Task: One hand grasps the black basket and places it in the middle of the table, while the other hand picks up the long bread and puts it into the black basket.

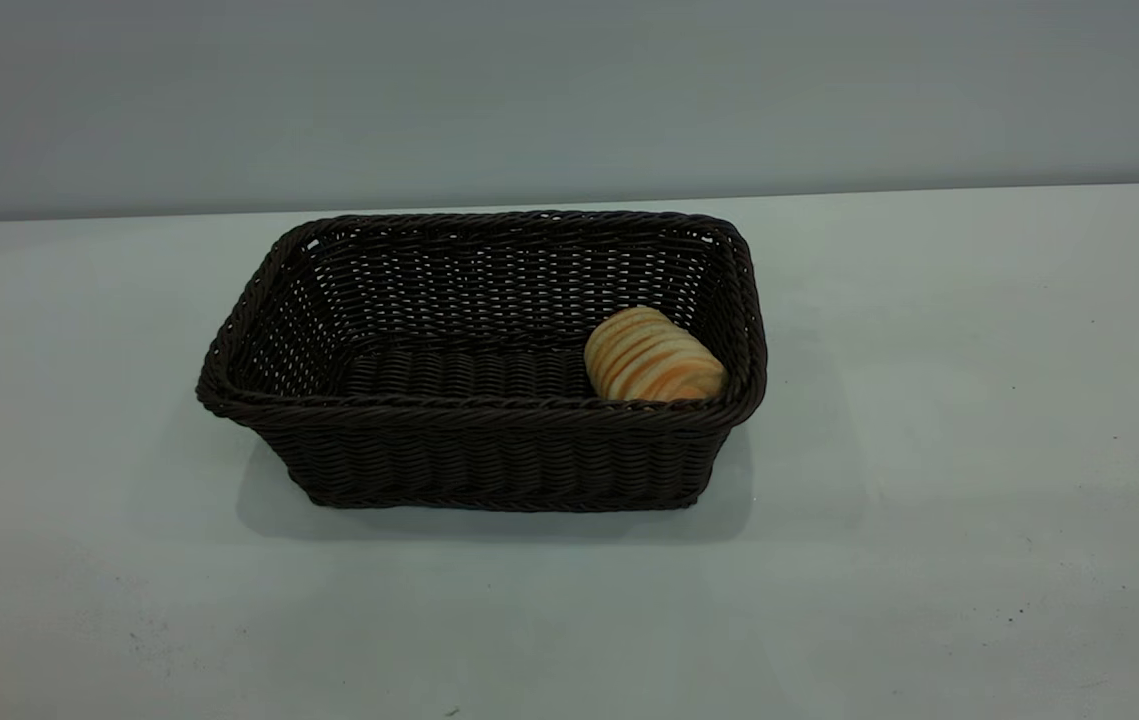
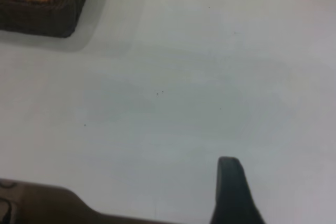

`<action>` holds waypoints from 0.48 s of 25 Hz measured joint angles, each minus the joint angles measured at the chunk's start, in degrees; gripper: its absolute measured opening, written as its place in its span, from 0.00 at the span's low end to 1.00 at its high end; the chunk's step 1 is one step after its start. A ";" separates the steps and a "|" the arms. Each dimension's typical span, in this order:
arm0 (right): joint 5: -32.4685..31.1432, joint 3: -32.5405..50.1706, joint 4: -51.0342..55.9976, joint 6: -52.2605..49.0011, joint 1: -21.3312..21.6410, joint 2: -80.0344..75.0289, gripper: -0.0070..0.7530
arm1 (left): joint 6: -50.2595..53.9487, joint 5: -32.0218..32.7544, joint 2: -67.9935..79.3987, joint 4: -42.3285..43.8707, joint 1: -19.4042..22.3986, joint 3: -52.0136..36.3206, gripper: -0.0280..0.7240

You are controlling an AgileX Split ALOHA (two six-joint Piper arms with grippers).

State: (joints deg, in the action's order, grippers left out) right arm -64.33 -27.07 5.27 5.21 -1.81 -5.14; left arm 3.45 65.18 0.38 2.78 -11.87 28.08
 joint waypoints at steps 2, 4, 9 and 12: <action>0.00 0.02 0.00 0.00 0.00 0.00 0.61 | 0.00 0.00 0.00 0.00 0.00 0.00 0.59; 0.00 0.02 0.00 0.00 0.00 0.00 0.61 | 0.00 0.00 0.00 0.00 0.00 0.00 0.59; 0.00 0.02 0.00 0.00 0.00 0.00 0.61 | 0.00 -0.02 -1.43 -0.06 1.36 -0.05 0.59; 0.04 0.02 0.00 0.00 0.00 0.00 0.61 | 0.00 -0.02 -1.49 -0.06 4.86 -0.05 0.59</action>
State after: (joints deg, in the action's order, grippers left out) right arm -64.29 -27.05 5.27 5.21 -1.81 -5.14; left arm 3.45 65.16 -1.11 2.72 -7.00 28.03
